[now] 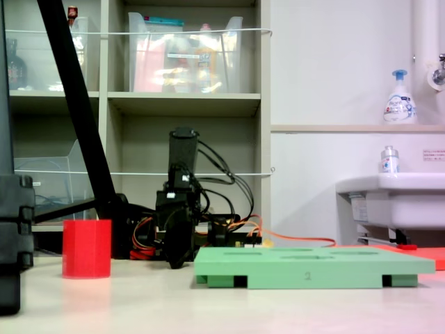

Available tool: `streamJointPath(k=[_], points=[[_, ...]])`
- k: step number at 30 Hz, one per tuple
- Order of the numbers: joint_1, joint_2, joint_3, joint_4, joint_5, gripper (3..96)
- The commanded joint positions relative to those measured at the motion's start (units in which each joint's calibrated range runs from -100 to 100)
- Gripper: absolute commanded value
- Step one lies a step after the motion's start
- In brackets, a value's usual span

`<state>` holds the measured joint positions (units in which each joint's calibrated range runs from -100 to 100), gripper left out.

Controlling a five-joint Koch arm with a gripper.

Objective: Put the octagonal pillar block into the corresponding hole

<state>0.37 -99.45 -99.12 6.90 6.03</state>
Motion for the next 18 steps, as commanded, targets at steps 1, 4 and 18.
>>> streamJointPath(k=[1, 4, 18], points=[[0.15, -0.55, -0.88, -5.99, -0.29, 49.3], [0.15, -0.55, -0.88, -5.99, -0.29, 49.3], [0.15, -0.55, -0.88, -5.99, -0.29, 46.8]])
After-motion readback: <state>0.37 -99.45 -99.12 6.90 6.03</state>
